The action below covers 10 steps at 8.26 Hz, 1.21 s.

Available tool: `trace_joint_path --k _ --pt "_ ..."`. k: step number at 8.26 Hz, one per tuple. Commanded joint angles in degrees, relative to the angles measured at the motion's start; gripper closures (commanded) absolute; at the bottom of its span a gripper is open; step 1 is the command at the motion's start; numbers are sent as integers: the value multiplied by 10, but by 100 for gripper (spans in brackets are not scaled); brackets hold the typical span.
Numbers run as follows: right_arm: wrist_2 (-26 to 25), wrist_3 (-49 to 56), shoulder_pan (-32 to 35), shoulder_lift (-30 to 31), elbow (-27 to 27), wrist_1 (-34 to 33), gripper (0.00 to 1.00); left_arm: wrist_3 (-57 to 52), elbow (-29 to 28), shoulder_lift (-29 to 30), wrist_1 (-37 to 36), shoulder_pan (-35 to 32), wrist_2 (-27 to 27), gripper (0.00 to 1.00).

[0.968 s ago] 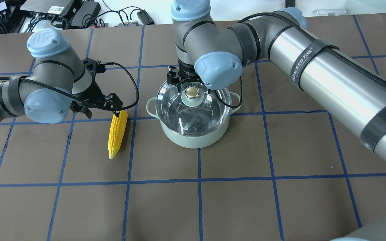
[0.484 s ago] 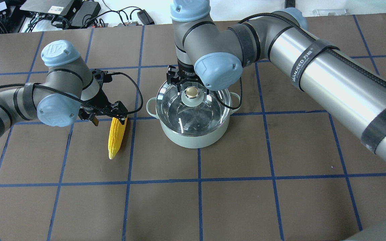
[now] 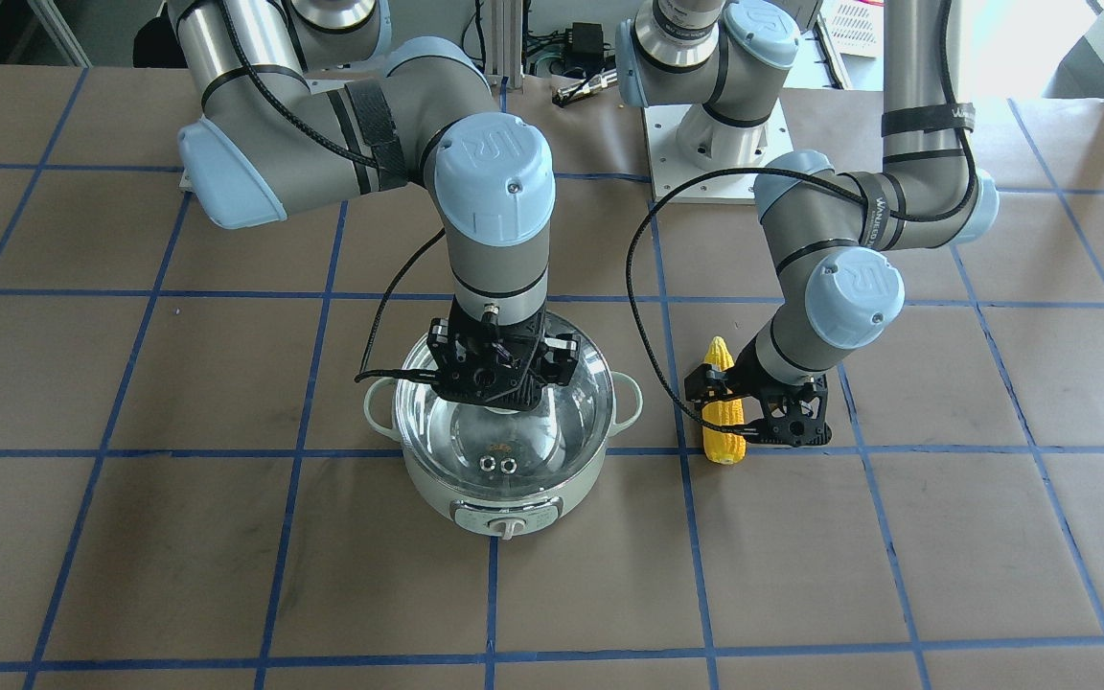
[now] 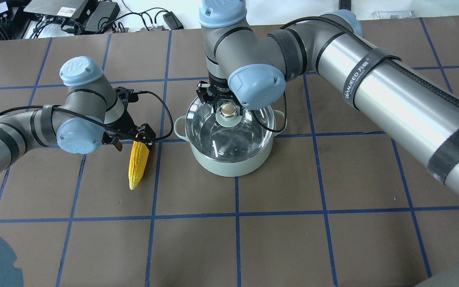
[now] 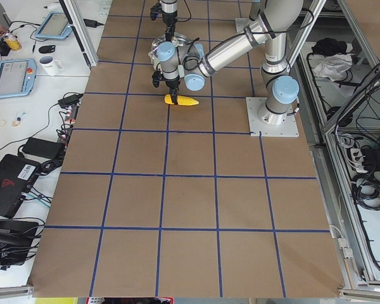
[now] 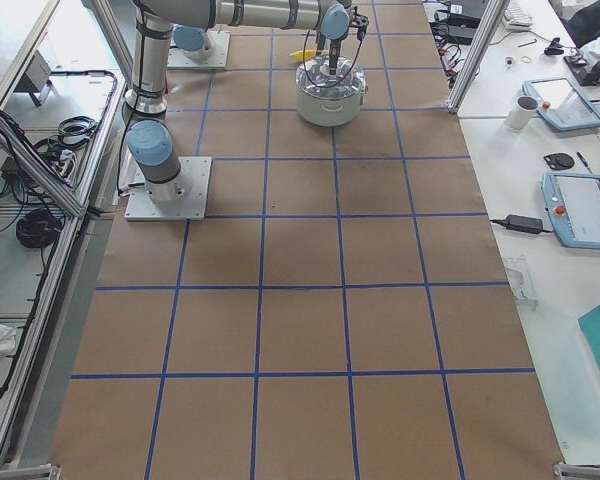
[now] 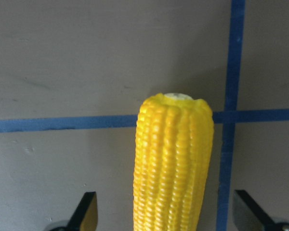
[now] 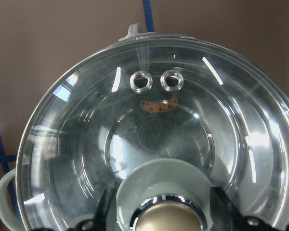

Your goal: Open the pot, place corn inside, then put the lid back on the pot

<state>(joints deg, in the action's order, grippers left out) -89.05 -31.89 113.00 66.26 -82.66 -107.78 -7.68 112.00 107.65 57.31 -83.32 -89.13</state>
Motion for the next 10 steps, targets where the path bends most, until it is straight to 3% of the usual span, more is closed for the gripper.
trace_joint_path --k 1,3,4,5,6,8,10 --pt "-3 -3 1 3 0 5 49 -2 4 11 -14 0 1 0" --pt "-3 -3 1 5 1 6 62 -4 4 14 -14 0 2 13" --pt "-4 -3 1 8 6 6 64 -6 4 23 -15 0 2 27" --pt "-5 -3 1 22 8 13 66 -7 3 28 -14 0 4 61" --pt "-16 1 0 41 10 33 66 -8 3 29 -12 1 4 79" --pt "-24 13 -11 97 10 97 66 -8 -3 25 -6 1 -2 92" --pt "-24 76 -60 137 11 130 66 -8 -7 7 18 7 -6 92"
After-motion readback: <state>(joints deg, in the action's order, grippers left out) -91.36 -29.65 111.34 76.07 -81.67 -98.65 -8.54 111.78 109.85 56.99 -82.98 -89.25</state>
